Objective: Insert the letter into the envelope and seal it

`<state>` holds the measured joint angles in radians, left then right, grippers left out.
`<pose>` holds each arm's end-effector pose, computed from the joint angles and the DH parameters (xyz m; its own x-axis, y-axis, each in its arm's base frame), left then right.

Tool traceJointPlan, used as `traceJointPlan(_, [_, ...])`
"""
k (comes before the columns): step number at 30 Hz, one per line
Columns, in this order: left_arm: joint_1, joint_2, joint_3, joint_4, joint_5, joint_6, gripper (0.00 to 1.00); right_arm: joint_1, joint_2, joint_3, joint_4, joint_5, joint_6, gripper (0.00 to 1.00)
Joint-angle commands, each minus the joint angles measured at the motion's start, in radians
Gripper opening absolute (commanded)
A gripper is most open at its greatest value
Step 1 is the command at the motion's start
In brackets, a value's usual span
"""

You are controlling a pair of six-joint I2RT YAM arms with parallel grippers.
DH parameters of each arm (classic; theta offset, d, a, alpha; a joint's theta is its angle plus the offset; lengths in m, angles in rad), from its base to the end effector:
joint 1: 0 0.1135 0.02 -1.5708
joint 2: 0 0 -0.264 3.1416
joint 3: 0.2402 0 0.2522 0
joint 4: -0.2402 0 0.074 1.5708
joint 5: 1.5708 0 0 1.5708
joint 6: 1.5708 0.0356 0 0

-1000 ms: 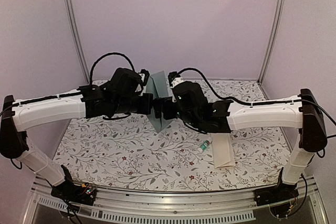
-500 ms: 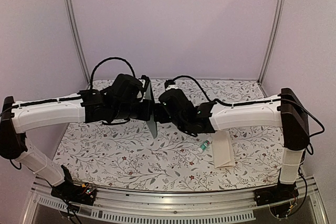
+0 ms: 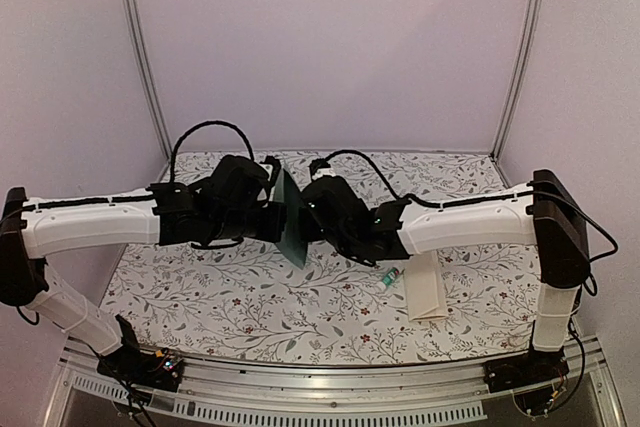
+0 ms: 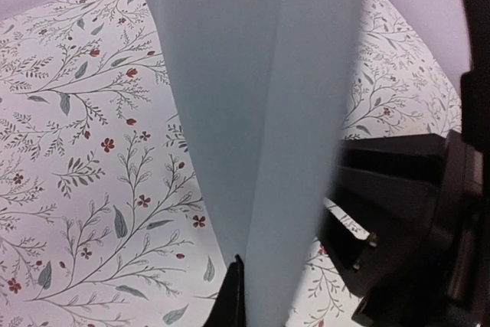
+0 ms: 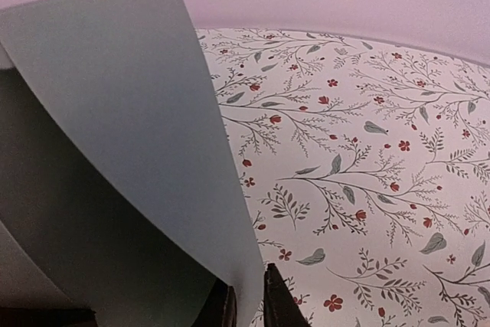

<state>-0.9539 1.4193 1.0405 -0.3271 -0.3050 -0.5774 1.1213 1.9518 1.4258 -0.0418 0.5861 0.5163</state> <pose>0.1893 -0.2484 0.2696 -0.6670 0.0404 -0.7440 0.3363 0.9074 -0.2522 0.2122 0.3945 0.2317 -0.4736 -0.0352 -0.8800 -0.3610 0.9192 0.1575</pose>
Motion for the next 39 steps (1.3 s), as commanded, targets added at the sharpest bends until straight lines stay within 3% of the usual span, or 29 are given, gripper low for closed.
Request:
traceJointPlan(1, [-0.020, -0.042, -0.027, -0.013, -0.037, -0.010, 0.00, -0.021, -0.016, -0.042, 0.007, 0.033, -0.016, 0.10])
traceJointPlan(7, [-0.019, -0.053, -0.032, -0.050, -0.089, -0.010, 0.00, -0.019, -0.027, -0.064, 0.030, 0.002, -0.035, 0.00])
traceJointPlan(35, [-0.006, -0.169, -0.128, -0.124, -0.133, 0.029, 0.00, 0.003, -0.145, -0.176, 0.152, -0.316, -0.194, 0.00])
traceJointPlan(39, [-0.007, -0.159, -0.118, -0.128, -0.121, 0.033, 0.00, 0.002, -0.171, -0.183, 0.151, -0.379, -0.210, 0.06])
